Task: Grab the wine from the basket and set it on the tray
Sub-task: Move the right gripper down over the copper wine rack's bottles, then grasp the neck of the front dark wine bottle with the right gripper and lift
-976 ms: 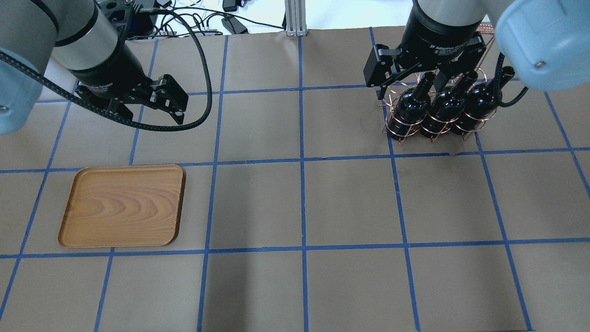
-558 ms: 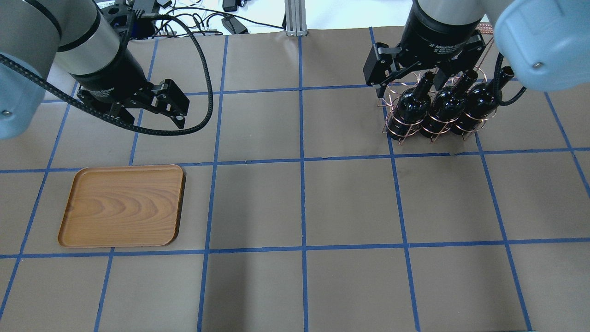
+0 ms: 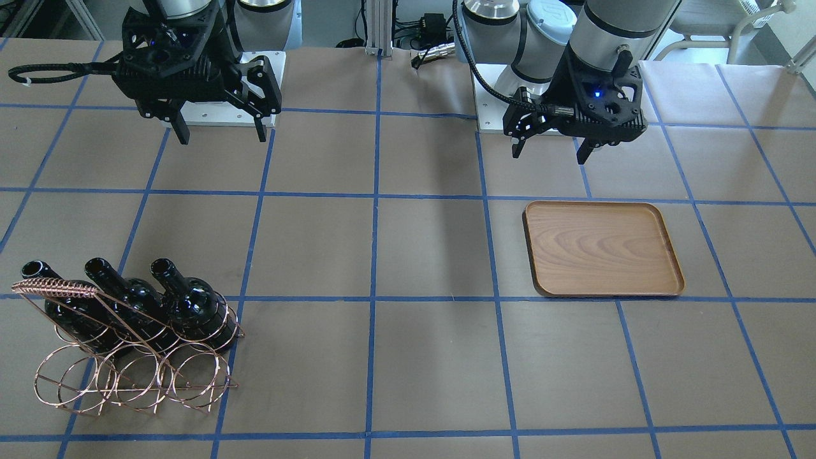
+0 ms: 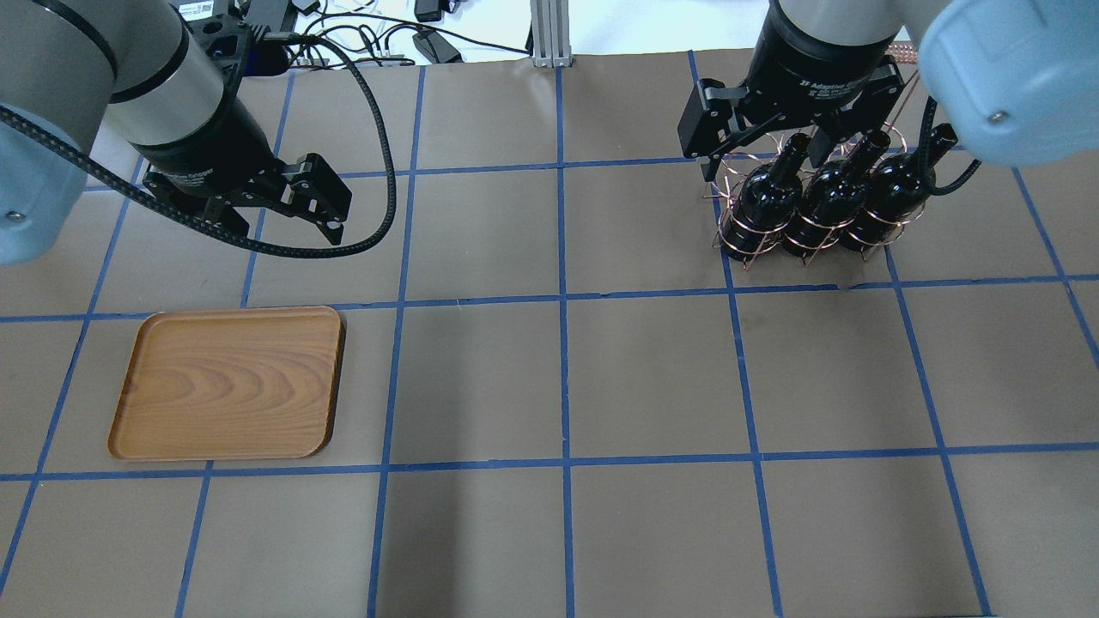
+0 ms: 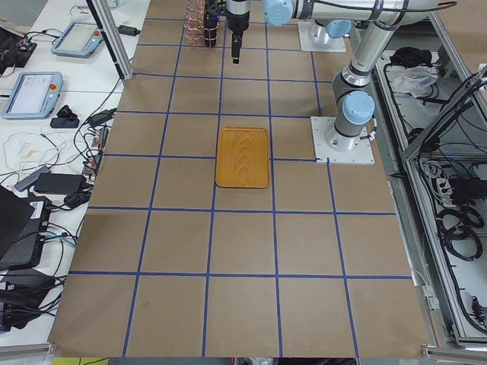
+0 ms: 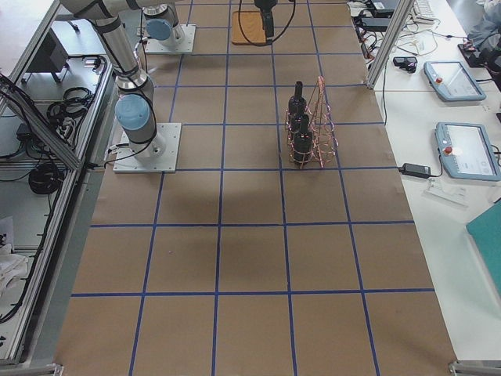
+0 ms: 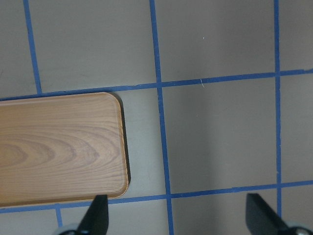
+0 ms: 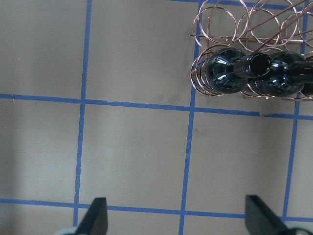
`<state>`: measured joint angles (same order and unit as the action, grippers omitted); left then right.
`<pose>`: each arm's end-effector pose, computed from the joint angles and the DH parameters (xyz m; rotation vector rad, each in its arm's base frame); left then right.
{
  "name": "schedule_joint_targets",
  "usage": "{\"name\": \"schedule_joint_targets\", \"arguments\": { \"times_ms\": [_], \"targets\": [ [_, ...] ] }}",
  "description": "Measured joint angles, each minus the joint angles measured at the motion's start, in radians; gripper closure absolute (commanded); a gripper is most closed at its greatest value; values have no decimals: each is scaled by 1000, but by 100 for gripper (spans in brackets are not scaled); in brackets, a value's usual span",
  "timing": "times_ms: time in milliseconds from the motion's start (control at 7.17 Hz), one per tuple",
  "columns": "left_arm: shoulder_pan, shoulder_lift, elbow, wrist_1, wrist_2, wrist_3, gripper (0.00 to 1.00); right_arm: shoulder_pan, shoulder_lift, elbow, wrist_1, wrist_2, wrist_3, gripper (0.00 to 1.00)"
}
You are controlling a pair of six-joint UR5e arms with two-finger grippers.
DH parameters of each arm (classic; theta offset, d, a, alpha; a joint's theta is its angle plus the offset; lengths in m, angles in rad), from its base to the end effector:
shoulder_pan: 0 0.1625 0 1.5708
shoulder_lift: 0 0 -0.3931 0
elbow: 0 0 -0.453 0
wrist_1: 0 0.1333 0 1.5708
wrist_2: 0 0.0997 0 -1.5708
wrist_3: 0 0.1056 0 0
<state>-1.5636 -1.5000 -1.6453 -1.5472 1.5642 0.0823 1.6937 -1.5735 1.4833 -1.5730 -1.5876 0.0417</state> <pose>-0.1302 -0.5279 0.4493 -0.1178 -3.1335 0.0316 0.1991 -0.5388 0.5005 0.1258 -3.1265 0.1463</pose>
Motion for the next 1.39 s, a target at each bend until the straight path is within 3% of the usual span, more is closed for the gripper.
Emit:
{"name": "schedule_joint_targets", "arguments": {
  "times_ms": [279,836,1115,1394],
  "targets": [
    [0,0,-1,0,16,0,0,-42,36,-31,3,-3,-27,0],
    [0,0,-11,2,24,0,0,-282,133,-33,-14,0,-332,0],
    [0,2,-19,1,49,1,0,-312,192,0,-100,3,-381,0],
    [0,2,-22,1,72,1,0,-316,232,16,-174,2,-386,11]
  ]
}}
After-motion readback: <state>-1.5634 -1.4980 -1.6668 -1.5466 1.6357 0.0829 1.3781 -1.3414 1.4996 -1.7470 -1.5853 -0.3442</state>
